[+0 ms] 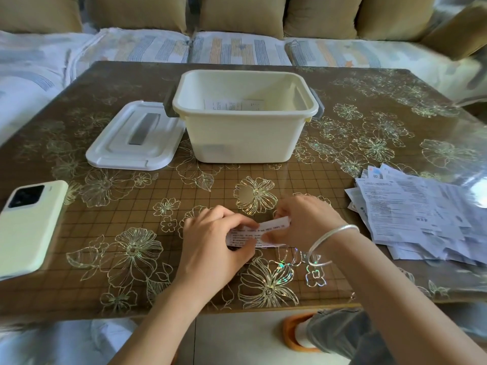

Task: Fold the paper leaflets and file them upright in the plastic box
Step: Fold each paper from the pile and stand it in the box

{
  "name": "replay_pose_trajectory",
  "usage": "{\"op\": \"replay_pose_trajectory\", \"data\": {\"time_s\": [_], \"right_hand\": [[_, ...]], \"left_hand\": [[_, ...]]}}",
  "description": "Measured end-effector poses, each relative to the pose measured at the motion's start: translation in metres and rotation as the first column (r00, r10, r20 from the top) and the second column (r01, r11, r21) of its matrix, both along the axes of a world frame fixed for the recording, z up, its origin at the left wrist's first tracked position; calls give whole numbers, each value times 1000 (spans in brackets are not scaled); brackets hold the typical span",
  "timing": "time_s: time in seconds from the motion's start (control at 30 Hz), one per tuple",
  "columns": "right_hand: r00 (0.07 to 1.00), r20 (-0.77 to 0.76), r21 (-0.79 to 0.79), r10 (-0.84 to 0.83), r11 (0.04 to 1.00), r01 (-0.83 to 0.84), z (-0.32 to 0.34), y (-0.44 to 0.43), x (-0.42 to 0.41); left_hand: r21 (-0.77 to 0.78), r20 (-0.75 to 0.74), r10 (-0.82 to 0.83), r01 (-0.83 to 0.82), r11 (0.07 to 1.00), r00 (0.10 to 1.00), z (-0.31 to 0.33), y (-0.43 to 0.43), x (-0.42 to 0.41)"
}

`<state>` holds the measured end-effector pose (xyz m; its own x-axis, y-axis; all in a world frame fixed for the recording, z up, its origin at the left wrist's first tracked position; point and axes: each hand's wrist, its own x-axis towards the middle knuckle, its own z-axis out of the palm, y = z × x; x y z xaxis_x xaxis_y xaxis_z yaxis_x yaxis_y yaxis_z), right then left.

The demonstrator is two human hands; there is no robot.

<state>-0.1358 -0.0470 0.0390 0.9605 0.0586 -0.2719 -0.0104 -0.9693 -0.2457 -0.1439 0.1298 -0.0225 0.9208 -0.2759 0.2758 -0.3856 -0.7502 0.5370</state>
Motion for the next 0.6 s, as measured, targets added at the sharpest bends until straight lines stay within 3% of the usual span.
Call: {"op": "replay_pose_trajectory", "data": {"time_s": [0.1,0.2,0.27,0.33,0.43,0.6], "right_hand": [[983,20,342,-182,925,164,-3,-5,-17],[951,-63,697,-303,669,259,-8,-6,-37],[947,4,799,-321,571,190,-15,-7,-49],[935,197,760,-294,649,44,-25,-7,-59],[856,502,507,-123,844,-176,-41,-4,-64],[760,638,251,127,898,-360,-58,2,-62]], "left_hand": [[14,-8,12,-12,1000,1000,1,-2,0],[15,-20,13,-12,1000,1000,3,-3,-1],[37,-31,15,-14,999,999,3,-3,-1],[51,-36,10,-8,999,999,3,-2,1],[17,-89,-29,31,999,996,5,2,5],[13,-182,-123,127,992,976,13,16,10]]}}
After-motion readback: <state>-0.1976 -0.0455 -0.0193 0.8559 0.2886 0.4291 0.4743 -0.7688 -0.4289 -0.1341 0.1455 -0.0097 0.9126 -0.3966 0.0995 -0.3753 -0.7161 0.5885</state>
